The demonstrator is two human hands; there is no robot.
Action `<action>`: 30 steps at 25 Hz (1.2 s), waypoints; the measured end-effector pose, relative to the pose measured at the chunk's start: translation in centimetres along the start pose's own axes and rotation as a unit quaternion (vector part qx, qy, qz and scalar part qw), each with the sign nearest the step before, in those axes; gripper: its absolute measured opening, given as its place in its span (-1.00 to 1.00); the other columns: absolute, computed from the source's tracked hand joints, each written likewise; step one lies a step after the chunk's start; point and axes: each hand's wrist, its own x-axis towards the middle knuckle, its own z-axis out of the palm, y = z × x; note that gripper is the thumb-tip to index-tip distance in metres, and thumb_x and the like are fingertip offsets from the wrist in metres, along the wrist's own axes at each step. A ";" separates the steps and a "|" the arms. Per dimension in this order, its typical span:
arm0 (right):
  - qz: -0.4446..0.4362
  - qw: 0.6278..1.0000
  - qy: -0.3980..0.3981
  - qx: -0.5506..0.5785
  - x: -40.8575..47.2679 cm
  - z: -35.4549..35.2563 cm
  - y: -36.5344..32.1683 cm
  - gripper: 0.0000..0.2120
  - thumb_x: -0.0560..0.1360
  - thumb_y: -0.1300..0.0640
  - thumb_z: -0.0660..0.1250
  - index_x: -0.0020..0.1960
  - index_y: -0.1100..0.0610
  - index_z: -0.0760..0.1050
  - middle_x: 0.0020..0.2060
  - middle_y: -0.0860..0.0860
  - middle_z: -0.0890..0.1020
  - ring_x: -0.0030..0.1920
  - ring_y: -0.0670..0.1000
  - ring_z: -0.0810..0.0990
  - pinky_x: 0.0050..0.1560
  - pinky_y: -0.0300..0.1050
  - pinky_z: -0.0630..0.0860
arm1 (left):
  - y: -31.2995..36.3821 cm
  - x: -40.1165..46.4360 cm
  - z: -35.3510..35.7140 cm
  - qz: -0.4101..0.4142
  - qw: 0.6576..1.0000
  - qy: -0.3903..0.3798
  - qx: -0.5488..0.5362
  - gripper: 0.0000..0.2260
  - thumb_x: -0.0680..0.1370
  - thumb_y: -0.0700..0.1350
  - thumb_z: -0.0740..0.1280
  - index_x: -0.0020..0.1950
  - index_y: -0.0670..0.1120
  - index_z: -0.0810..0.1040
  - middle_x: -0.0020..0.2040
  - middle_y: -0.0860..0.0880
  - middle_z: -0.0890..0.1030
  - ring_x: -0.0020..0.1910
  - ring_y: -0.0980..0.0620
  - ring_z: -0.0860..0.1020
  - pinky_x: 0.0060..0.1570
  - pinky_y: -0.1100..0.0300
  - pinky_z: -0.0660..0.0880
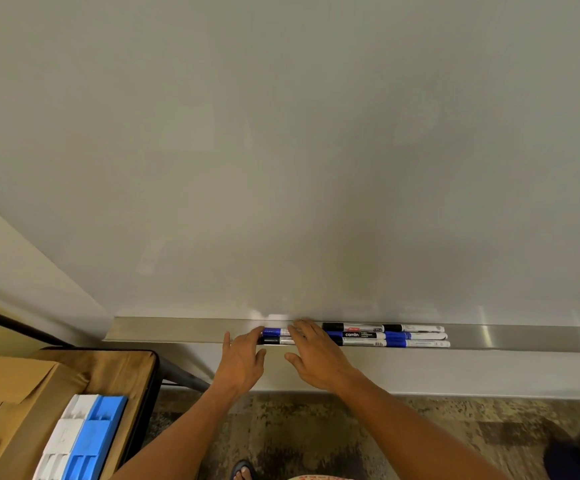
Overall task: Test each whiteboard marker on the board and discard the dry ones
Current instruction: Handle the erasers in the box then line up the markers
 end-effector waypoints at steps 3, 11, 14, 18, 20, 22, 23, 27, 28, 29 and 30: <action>-0.018 1.000 0.009 0.016 0.3 -0.9 0.0 -0.39 0.65 -0.13 0.17 0.60 0.08 0.12 0.58 0.06 0.19 0.59 0.08 0.12 0.57 0.08 0.17 | 0.4 -0.2 -0.2 -0.005 1.000 0.010 0.013 -0.54 0.63 -0.05 0.26 0.52 0.04 0.24 0.37 0.01 0.52 0.40 0.03 0.43 0.53 -0.09 -0.12; -0.097 0.994 0.000 0.043 0.3 -3.3 -0.6 -0.32 0.66 -0.10 0.18 0.64 -0.02 -0.08 0.56 0.05 0.22 0.54 0.09 0.20 0.50 0.07 0.27 | 1.9 -3.0 -1.2 -0.063 0.994 0.078 -0.037 -0.55 0.63 -0.02 0.27 0.51 0.02 0.30 0.47 0.00 0.41 0.44 -0.01 0.37 0.49 0.02 0.24; -0.142 0.989 -0.006 0.043 -0.1 -4.0 -1.1 -0.31 0.66 -0.10 0.18 0.64 -0.03 -0.13 0.56 0.05 0.22 0.54 0.09 0.21 0.50 0.04 0.25 | 2.5 -5.5 -1.1 -0.089 0.987 0.122 -0.049 -0.57 0.62 -0.06 0.28 0.49 -0.04 0.34 0.44 -0.04 0.44 0.42 -0.03 0.39 0.46 0.01 0.27; -0.210 0.977 -0.020 0.043 0.3 -4.2 -3.1 -0.33 0.66 -0.08 0.16 0.64 0.02 -0.09 0.54 0.09 0.25 0.50 0.10 0.25 0.48 0.01 0.27 | 2.2 -9.3 -1.4 -0.150 0.971 0.173 -0.067 -0.58 0.59 -0.08 0.29 0.45 -0.06 0.38 0.39 -0.06 0.48 0.35 -0.06 0.44 0.38 -0.05 0.36; -0.229 0.972 -0.034 0.046 0.7 -3.9 -4.7 -0.34 0.66 -0.08 0.17 0.63 0.02 -0.08 0.53 0.09 0.26 0.50 0.09 0.27 0.44 0.02 0.32 | 1.8 -11.2 -1.9 -0.187 0.957 0.205 -0.085 -0.60 0.57 -0.08 0.31 0.42 -0.05 0.40 0.33 -0.04 0.50 0.29 -0.03 0.47 0.34 -0.03 0.40; -0.246 0.967 -0.049 0.053 1.1 -3.5 -6.9 -0.35 0.66 -0.07 0.18 0.63 0.02 -0.05 0.53 0.08 0.26 0.50 0.08 0.28 0.41 0.01 0.35 | 1.1 -12.9 -2.4 -0.224 0.938 0.240 -0.111 -0.60 0.57 -0.10 0.32 0.41 -0.05 0.41 0.32 -0.02 0.49 0.30 -0.01 0.45 0.36 -0.01 0.39; -0.254 0.964 -0.054 0.059 1.3 -3.1 -8.1 -0.36 0.66 -0.07 0.19 0.63 0.02 -0.03 0.53 0.07 0.27 0.50 0.08 0.29 0.41 0.00 0.35 | 0.6 -13.6 -2.7 -0.243 0.926 0.258 -0.127 -0.60 0.57 -0.10 0.32 0.41 -0.05 0.41 0.33 -0.02 0.49 0.32 0.00 0.44 0.37 -0.01 0.38; -0.273 0.956 -0.078 0.076 2.9 -1.5 -12.4 -0.39 0.66 -0.10 0.17 0.62 0.00 0.04 0.53 0.06 0.29 0.48 0.08 0.32 0.40 0.01 0.39 | -2.5 -15.4 -3.6 -0.325 0.863 0.310 -0.231 -0.59 0.58 -0.10 0.33 0.43 -0.06 0.39 0.38 -0.03 0.47 0.36 0.01 0.42 0.39 -0.01 0.37; -0.275 0.954 -0.090 0.077 3.3 -1.0 -13.5 -0.40 0.66 -0.10 0.17 0.61 0.00 0.05 0.52 0.06 0.30 0.48 0.08 0.34 0.39 0.02 0.40 | -3.5 -15.9 -3.8 -0.349 0.840 0.319 -0.267 -0.58 0.59 -0.11 0.32 0.44 -0.07 0.38 0.39 -0.04 0.46 0.36 0.00 0.43 0.39 -0.02 0.38; -0.274 0.952 -0.105 0.081 3.7 -0.4 -14.6 -0.41 0.66 -0.11 0.16 0.61 -0.01 0.06 0.52 0.06 0.31 0.47 0.09 0.35 0.40 0.03 0.41 | -4.5 -16.4 -4.0 -0.374 0.812 0.329 -0.304 -0.59 0.60 -0.12 0.32 0.45 -0.08 0.38 0.40 -0.06 0.46 0.35 -0.01 0.44 0.37 -0.01 0.40; -0.270 0.951 -0.121 0.093 4.0 0.2 -15.8 -0.42 0.65 -0.11 0.16 0.60 -0.02 0.08 0.51 0.04 0.33 0.46 0.08 0.36 0.40 0.04 0.41 | -5.5 -17.0 -4.2 -0.398 0.782 0.339 -0.340 -0.60 0.61 -0.13 0.31 0.45 -0.09 0.37 0.39 -0.06 0.47 0.30 0.02 0.47 0.32 0.03 0.43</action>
